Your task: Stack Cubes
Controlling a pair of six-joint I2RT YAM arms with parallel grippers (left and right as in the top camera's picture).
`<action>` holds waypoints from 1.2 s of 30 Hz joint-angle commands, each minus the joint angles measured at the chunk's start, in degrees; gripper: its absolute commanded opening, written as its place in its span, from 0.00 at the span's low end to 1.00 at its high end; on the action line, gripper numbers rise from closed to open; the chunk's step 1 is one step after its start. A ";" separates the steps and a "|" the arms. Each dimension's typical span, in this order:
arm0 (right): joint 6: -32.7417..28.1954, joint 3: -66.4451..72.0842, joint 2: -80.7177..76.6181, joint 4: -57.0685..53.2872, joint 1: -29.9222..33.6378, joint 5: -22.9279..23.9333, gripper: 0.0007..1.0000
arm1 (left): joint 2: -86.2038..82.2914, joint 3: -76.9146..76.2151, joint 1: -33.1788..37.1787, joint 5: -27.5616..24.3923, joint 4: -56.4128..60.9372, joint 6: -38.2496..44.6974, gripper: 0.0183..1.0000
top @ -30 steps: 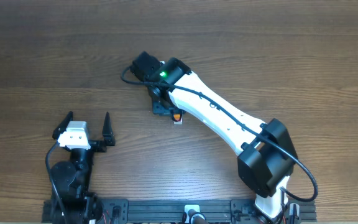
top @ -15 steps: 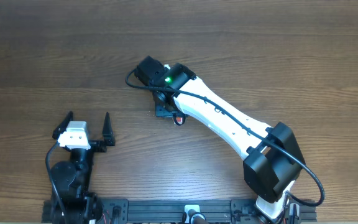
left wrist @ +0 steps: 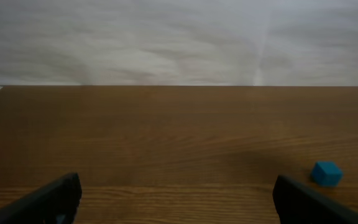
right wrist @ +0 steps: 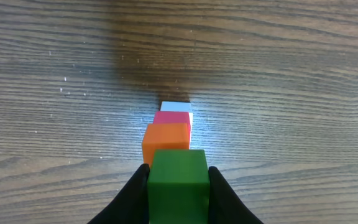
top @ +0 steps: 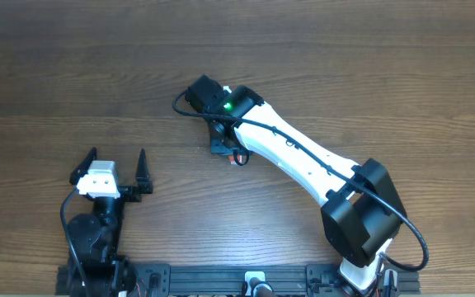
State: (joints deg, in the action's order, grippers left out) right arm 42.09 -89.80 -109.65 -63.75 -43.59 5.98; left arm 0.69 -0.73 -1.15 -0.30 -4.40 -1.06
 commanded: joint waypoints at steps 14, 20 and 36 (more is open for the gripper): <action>0.72 0.68 1.53 1.42 0.33 -0.57 0.01 | -0.31 0.39 0.31 -0.79 0.13 0.85 1.00; 0.72 1.07 1.53 1.62 0.33 -0.57 0.01 | -0.31 0.39 0.31 -0.79 0.13 0.85 1.00; 0.70 1.22 1.53 2.49 0.04 -1.03 0.01 | -0.31 0.39 0.31 -0.79 0.13 0.85 1.00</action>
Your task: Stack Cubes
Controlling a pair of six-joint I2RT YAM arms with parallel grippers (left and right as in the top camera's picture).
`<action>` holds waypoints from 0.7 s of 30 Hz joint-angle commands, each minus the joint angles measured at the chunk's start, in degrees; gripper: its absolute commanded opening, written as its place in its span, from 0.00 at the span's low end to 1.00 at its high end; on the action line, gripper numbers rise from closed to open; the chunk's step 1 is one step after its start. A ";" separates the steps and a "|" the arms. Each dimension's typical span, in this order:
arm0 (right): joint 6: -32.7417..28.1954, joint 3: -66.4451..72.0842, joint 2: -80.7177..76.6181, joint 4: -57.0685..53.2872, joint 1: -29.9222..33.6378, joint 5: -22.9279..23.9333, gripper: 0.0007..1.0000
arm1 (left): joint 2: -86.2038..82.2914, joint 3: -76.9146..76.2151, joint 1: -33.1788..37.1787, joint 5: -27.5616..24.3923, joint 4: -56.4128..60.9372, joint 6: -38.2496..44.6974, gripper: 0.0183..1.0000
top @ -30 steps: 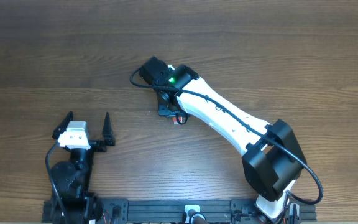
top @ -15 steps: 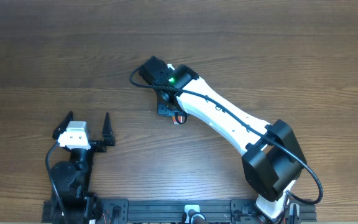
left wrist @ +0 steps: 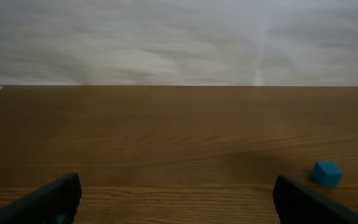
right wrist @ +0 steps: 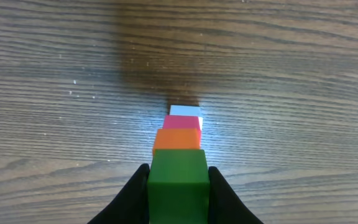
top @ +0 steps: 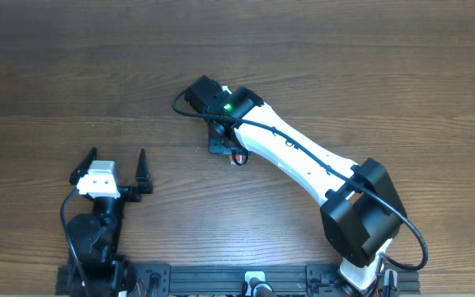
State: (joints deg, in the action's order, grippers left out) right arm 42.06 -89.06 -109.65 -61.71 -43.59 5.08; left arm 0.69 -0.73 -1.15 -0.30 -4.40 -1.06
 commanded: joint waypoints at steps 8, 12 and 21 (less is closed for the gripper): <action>0.74 1.01 1.53 0.66 0.04 -0.15 0.01 | -0.31 0.39 0.31 -0.76 0.13 0.85 1.00; 0.74 1.07 1.53 0.66 0.04 -0.15 0.01 | -0.31 0.39 0.31 -0.76 0.13 0.85 1.00; 0.74 1.68 1.53 0.70 0.04 -0.15 0.02 | -0.31 0.39 0.31 -0.76 0.13 0.85 1.00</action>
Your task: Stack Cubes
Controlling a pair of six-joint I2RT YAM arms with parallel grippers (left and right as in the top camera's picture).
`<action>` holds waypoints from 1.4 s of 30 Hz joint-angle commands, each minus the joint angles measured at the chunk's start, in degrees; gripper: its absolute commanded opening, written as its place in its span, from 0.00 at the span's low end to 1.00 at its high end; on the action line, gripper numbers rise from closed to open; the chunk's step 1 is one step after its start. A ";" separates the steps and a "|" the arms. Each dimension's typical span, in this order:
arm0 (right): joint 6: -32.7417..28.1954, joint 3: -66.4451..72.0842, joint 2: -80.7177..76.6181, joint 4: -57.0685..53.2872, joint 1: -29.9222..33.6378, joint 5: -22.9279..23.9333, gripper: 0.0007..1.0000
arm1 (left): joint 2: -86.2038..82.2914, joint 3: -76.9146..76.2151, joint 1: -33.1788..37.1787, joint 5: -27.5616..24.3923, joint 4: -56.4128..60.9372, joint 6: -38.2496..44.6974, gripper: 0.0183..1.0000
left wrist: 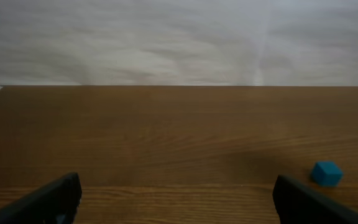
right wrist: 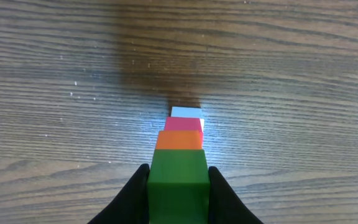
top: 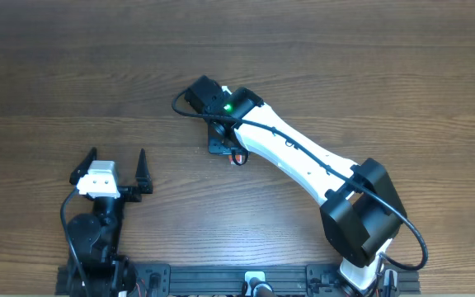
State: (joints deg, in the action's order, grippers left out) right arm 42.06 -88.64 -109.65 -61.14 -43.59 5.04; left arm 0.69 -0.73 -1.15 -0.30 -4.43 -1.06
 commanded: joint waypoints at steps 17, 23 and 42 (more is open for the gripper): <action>0.74 1.38 1.53 0.52 0.04 -0.31 0.71 | -0.33 0.39 0.31 -0.79 0.15 0.85 1.00; 0.74 1.38 1.53 0.55 0.07 -0.28 0.99 | -0.31 0.39 0.31 -0.76 0.15 0.83 1.00; -8.55 -23.02 -5.77 -13.97 6.64 0.17 0.99 | -0.31 0.39 0.31 -0.76 0.15 0.85 1.00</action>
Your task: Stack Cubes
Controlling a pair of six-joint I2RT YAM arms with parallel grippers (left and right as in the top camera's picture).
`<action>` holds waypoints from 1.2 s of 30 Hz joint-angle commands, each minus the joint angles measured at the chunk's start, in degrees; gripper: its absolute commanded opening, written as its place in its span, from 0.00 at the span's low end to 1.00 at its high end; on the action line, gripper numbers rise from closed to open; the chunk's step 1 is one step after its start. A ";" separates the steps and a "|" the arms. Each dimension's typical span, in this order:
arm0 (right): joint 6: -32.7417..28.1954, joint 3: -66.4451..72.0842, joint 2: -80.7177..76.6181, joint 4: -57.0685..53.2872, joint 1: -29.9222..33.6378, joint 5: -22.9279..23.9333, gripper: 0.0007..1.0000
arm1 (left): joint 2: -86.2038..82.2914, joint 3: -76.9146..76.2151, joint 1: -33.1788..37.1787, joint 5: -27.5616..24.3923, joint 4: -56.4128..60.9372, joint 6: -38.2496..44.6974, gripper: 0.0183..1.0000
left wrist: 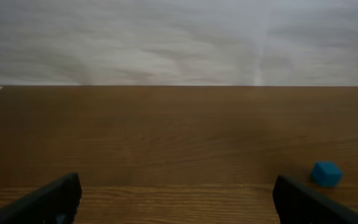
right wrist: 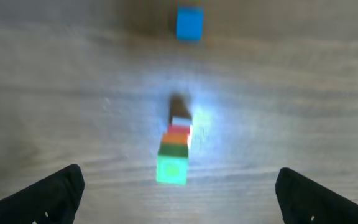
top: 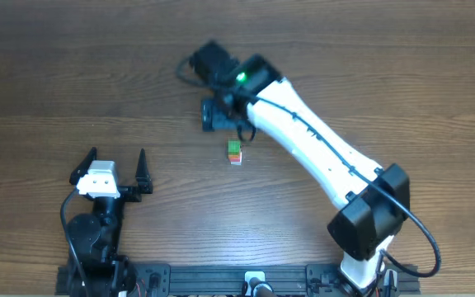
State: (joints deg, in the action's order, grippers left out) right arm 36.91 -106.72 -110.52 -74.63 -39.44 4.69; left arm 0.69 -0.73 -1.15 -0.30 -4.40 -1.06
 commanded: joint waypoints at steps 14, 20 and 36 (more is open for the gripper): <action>-8.09 -6.14 -20.06 7.37 5.70 -0.79 0.99 | -0.33 0.39 0.31 -0.79 0.13 0.85 1.00; -9.60 -6.14 -22.73 10.16 5.95 -0.81 0.99 | -0.33 0.39 0.31 -0.76 0.13 0.85 1.00; -10.82 -6.10 -24.70 11.13 7.21 -0.79 0.83 | -0.31 0.39 0.31 -0.79 0.13 0.85 1.00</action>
State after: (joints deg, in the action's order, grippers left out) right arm 26.52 -112.25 -133.47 -63.77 -32.91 3.97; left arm 0.69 -0.73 -1.15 -0.30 -4.40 -1.06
